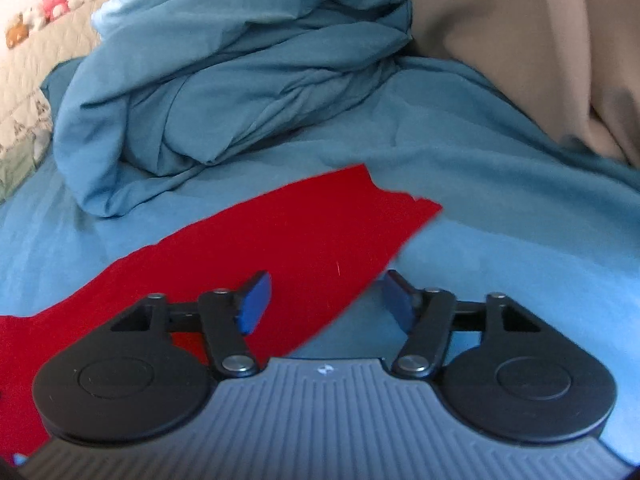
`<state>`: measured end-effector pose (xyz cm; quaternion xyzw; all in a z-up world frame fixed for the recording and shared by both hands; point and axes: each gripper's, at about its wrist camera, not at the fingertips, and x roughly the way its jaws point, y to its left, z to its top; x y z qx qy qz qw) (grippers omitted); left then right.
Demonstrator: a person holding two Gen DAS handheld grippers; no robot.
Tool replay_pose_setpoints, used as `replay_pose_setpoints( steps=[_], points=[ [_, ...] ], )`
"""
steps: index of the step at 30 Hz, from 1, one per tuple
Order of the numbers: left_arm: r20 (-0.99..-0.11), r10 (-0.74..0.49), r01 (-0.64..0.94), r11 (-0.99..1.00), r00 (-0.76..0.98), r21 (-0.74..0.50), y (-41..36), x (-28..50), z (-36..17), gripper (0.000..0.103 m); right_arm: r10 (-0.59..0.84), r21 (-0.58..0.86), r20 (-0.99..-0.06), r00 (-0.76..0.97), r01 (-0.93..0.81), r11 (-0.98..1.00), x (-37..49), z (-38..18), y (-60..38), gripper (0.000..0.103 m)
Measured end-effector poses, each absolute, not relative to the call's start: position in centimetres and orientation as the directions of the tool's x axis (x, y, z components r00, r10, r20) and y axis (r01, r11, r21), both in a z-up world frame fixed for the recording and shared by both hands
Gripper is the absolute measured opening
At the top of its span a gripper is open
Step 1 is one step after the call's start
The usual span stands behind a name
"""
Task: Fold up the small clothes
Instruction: 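Move the right tool to a sweater sleeve cuff and close on it, then fold the held sleeve across the sweater body with the right tool, release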
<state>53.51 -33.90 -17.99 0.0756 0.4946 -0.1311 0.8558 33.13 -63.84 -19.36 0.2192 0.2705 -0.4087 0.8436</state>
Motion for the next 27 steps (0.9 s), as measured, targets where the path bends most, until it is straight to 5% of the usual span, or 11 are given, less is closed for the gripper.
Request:
replay_pose_setpoints(
  steps=[4,7,18,23,27],
  points=[
    [-0.877,-0.120,0.296,0.955,0.466,0.027,-34.5,53.8,-18.3,0.103,-0.599,0.103,-0.647,0.472,0.832,0.545,34.4,-19.1,-64.3,0.035],
    [-0.880,-0.126,0.311,0.950,0.458,0.026,-34.4,53.7,-18.0,0.103,-0.586,0.086,-0.671,0.454,0.833,0.547,35.1,-18.5,-64.5,0.022],
    [-0.812,-0.171,0.323,0.946,0.558,0.022,-26.1,54.3,-10.3,0.103,-0.487,0.158,-0.550,0.679,0.657,0.737,39.3,-6.9,-57.0,0.021],
    [-0.803,-0.197,0.271,0.961,0.563,-0.046,-17.6,54.8,-7.1,0.103,-0.291,0.206,-0.457,0.841,0.418,0.885,44.3,-1.9,-47.3,0.021],
    [-0.781,-0.111,0.157,0.987,0.614,-0.017,-10.7,54.3,-6.3,0.103,-0.059,0.231,-0.466,0.883,0.186,0.955,48.9,-3.2,-37.6,0.021]
  ],
)
